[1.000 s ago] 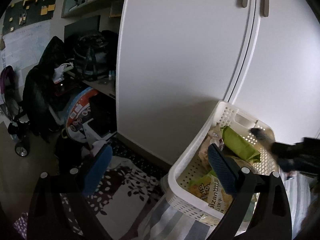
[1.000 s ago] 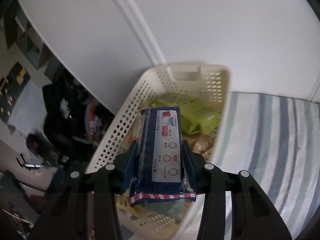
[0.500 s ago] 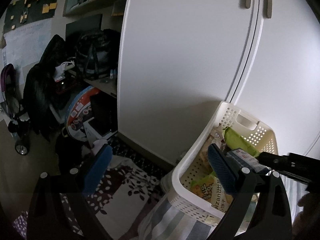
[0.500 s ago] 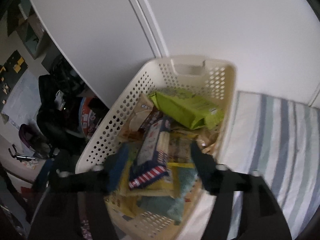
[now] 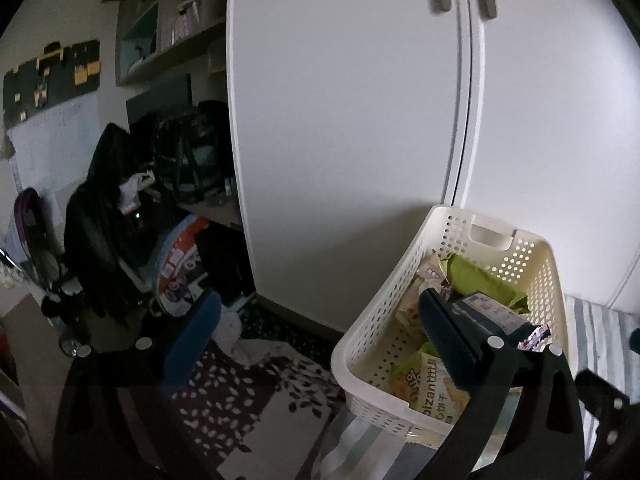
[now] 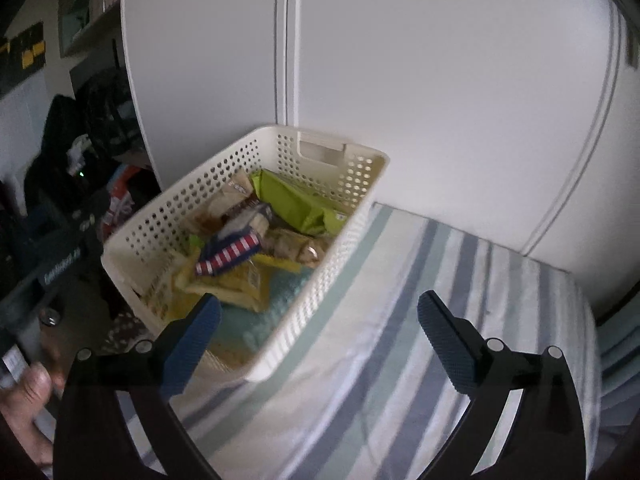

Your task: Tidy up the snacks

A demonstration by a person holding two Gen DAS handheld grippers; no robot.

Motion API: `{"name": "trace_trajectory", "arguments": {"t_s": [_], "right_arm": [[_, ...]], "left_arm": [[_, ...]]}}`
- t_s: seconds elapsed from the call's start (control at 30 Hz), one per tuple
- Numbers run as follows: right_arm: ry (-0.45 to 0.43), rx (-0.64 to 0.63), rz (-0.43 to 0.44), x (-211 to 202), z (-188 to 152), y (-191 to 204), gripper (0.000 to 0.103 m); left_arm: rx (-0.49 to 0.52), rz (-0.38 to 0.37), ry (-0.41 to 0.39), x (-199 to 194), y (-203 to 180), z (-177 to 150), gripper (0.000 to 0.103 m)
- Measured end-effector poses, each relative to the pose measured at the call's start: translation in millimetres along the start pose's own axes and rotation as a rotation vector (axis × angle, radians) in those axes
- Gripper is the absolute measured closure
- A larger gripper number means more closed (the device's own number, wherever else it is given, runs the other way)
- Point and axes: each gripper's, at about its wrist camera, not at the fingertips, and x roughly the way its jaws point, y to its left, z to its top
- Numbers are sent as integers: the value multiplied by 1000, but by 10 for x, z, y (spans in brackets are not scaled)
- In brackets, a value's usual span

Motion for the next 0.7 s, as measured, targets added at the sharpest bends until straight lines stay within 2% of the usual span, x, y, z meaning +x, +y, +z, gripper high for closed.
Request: {"name": "trace_trajectory", "arguments": {"t_s": [0.33,0.43,0.6,0.7], "right_arm": [[-93,-23,-47,-303,-201,39,5],[-74,-49,-26,-310,-212,99,5],[-100,-51,-56,-372,-209,167,5],[-181,-56,-143,-487,-208,197,5]], "left_arm": [[42,18,-55,-152,-100,48,3],[47,19,-67,-176,-118,55,3],[44,14,-81,-208,-115,61,3],[55,37,-96,-221,-115,57,3]]}}
